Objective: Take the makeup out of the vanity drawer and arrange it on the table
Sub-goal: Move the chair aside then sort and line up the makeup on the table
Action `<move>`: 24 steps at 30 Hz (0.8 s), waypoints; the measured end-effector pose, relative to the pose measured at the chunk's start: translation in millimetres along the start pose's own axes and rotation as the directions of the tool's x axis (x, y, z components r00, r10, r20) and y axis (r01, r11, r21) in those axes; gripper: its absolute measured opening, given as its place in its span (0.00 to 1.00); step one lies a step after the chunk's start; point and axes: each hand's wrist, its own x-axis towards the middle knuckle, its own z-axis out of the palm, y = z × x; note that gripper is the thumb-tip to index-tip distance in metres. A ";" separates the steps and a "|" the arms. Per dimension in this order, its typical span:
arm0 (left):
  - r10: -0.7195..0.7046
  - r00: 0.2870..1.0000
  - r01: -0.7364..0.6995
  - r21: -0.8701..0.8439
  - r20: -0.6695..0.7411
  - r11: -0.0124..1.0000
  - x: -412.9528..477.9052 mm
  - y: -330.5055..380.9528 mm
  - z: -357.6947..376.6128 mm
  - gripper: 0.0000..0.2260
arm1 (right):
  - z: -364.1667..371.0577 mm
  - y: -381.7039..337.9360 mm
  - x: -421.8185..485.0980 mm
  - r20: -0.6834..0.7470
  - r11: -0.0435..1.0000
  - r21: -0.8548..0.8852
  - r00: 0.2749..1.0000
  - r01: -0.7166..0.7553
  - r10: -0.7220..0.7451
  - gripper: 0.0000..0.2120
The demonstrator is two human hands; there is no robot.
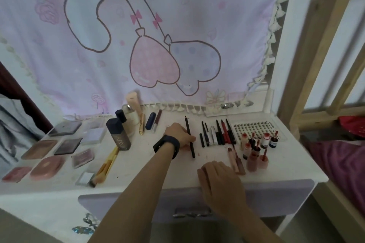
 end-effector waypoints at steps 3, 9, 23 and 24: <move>0.048 0.999 -0.046 0.070 -0.020 0.996 12.5 6.2 6.2 0.09 | 3.3 4.0 -2.5 0.004 0.998 -0.045 0.999 0.047 -0.047 0.15; 0.053 0.996 -0.054 -0.014 -0.076 0.998 22.0 7.1 14.8 0.11 | 4.5 3.7 -1.9 -0.029 0.996 -0.070 0.998 0.061 -0.063 0.15; 0.031 0.993 -0.050 -0.173 -0.113 0.984 27.1 2.2 28.8 0.10 | 10.9 5.6 -5.5 -0.099 0.994 -0.081 0.992 0.075 -0.083 0.15; 0.034 0.993 -0.053 -0.168 -0.113 0.984 28.0 2.7 29.6 0.10 | 11.1 5.7 -5.6 -0.100 0.994 -0.081 0.992 0.074 -0.082 0.15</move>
